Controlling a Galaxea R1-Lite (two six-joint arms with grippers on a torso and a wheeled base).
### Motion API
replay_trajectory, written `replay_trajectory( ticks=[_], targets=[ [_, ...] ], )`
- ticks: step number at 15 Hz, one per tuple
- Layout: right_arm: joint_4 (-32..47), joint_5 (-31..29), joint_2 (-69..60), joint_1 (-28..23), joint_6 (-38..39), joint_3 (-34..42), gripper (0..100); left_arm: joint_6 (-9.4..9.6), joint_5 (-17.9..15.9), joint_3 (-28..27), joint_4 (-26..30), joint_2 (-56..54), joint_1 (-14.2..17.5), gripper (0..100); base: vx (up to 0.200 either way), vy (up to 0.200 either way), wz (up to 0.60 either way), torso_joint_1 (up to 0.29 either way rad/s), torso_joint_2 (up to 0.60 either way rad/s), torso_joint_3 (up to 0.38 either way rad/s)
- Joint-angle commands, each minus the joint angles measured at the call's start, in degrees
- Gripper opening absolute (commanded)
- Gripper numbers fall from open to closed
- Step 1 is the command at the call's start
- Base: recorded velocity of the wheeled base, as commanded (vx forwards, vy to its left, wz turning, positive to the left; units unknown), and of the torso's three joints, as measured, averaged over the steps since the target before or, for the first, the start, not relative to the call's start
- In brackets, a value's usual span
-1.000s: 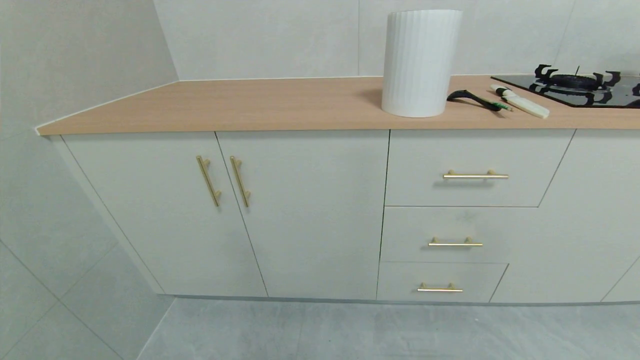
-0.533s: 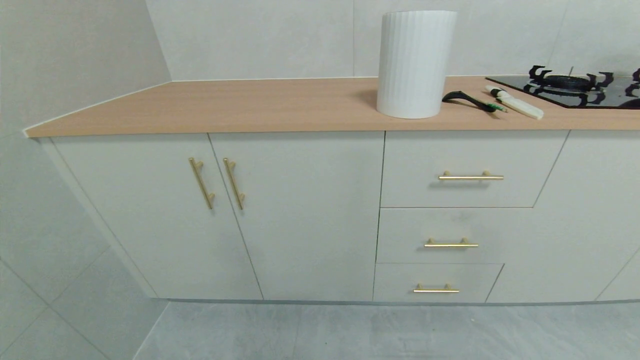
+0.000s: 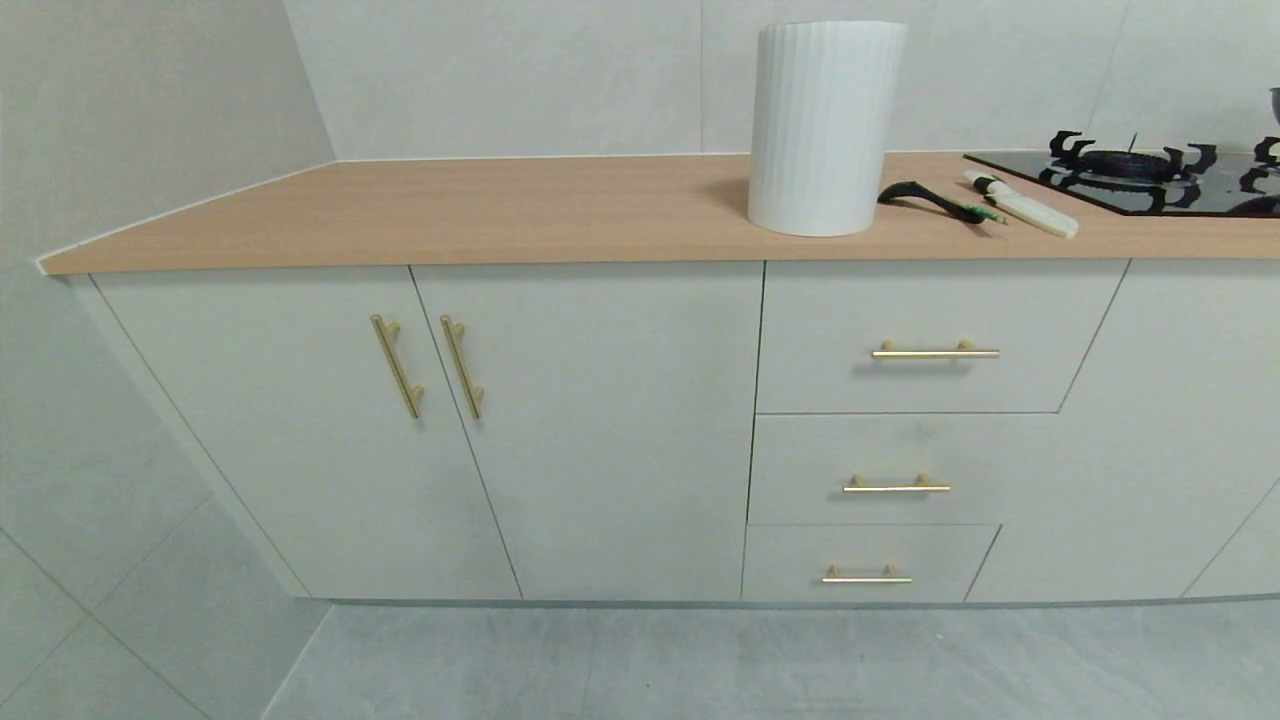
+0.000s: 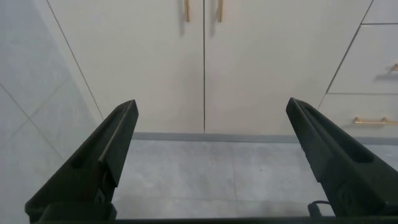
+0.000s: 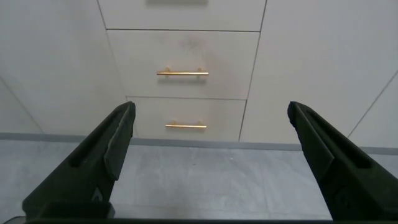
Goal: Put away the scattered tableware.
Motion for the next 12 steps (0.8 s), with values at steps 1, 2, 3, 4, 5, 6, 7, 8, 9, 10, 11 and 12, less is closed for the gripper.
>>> replay_trajectory(
  ticks=[1, 2, 3, 4, 5, 6, 7, 8, 9, 10, 11, 12],
  targets=[
    [0.0, 0.0, 0.1, 0.1, 0.0, 0.0, 100, 0.02, 0.0, 0.0, 0.0, 0.0, 0.1, 100, 0.200, 0.000, 0.00, 0.002, 0.00, 0.007],
    [0.0, 0.0, 0.1, 0.1, 0.0, 0.0, 100, 0.02, 0.0, 0.0, 0.0, 0.0, 0.1, 100, 0.200, 0.000, 0.00, -0.007, -0.01, 0.002],
    [0.0, 0.0, 0.1, 0.1, 0.0, 0.0, 100, 0.02, 0.0, 0.0, 0.0, 0.0, 0.1, 100, 0.200, 0.000, 0.00, 0.007, 0.01, 0.007],
    [0.0, 0.0, 0.1, 0.1, 0.0, 0.0, 100, 0.02, 0.0, 0.0, 0.0, 0.0, 0.1, 100, 0.200, 0.000, 0.00, -0.002, 0.01, 0.002],
    [0.0, 0.0, 0.1, 0.1, 0.0, 0.0, 100, 0.02, 0.0, 0.0, 0.0, 0.0, 0.1, 100, 0.200, 0.000, 0.00, 0.002, 0.00, 0.002],
    [0.0, 0.0, 0.1, 0.1, 0.0, 0.0, 100, 0.02, 0.0, 0.0, 0.0, 0.0, 0.1, 100, 0.200, 0.000, 0.00, 0.007, 0.00, 0.002],
    [0.0, 0.0, 0.1, 0.1, 0.0, 0.0, 100, 0.11, 0.0, 0.0, 0.0, 0.0, 0.1, 100, 0.200, 0.000, 0.00, 0.012, 0.00, 0.007],
    [0.0, 0.0, 0.1, 0.1, 0.0, 0.0, 100, 0.11, 0.0, 0.0, 0.0, 0.0, 0.1, 100, 0.000, 0.000, 0.00, 0.000, 0.00, 0.000],
    [0.0, 0.0, 0.1, 0.1, 0.0, 0.0, 100, 0.02, 0.0, 0.0, 0.0, 0.0, 0.1, 100, 0.000, 0.000, 0.00, 0.000, 0.00, 0.000],
    [0.0, 0.0, 0.1, 0.1, 0.0, 0.0, 100, 0.02, 0.0, 0.0, 0.0, 0.0, 0.1, 100, 0.000, 0.000, 0.00, 0.000, 0.00, 0.000],
    [0.0, 0.0, 0.1, 0.1, 0.0, 0.0, 100, 0.02, 0.0, 0.0, 0.0, 0.0, 0.1, 100, 0.000, 0.000, 0.00, 0.000, 0.00, 0.000],
    [0.0, 0.0, 0.1, 0.1, 0.0, 0.0, 100, 0.02, 0.0, 0.0, 0.0, 0.0, 0.1, 100, 0.000, 0.000, 0.00, 0.000, 0.00, 0.000]
  ],
)
